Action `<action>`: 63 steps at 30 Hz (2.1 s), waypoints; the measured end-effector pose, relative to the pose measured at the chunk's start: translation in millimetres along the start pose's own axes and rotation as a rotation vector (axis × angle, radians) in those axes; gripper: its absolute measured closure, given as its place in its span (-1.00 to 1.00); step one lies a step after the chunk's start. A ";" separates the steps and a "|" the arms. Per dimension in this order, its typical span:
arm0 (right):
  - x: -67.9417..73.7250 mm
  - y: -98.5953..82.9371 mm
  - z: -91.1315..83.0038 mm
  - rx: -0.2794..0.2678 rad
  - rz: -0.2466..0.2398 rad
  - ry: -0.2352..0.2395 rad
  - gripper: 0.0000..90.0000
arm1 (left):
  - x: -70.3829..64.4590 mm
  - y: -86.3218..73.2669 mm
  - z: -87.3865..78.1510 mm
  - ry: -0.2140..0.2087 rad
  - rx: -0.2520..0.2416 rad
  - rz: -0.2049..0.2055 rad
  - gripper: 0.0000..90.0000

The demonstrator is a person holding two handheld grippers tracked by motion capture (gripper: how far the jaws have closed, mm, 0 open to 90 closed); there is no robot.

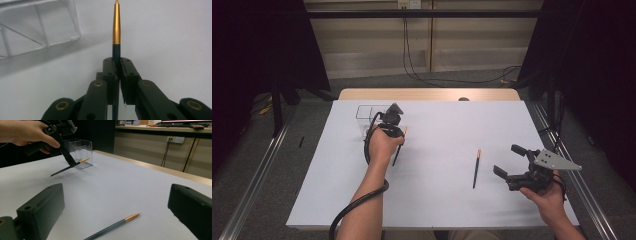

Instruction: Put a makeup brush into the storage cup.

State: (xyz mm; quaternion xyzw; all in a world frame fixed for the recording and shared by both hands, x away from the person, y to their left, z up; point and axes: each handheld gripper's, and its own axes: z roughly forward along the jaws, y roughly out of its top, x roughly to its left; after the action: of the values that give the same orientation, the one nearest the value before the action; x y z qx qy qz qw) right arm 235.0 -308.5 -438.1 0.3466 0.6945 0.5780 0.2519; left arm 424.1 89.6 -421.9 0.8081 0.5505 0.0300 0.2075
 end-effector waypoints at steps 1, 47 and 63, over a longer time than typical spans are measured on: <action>0.1 0.1 0.1 0.000 0.001 0.000 -0.99 | 0.4 0.2 -0.7 -0.001 -0.012 0.003 0.86; -1.3 0.9 -3.0 -0.012 0.003 -0.007 -0.99 | -1.8 -4.5 -32.6 -0.029 -0.589 0.041 0.86; -0.6 0.8 -1.6 -0.010 -0.005 -0.005 -0.99 | 4.5 -9.7 -40.6 -0.009 -0.763 0.041 0.86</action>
State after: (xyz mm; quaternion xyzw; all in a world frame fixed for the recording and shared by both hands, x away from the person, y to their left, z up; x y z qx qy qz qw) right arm 234.3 -309.8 -436.9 0.3451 0.6918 0.5800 0.2568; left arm 406.1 108.9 -389.2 0.6835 0.4826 0.2333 0.4954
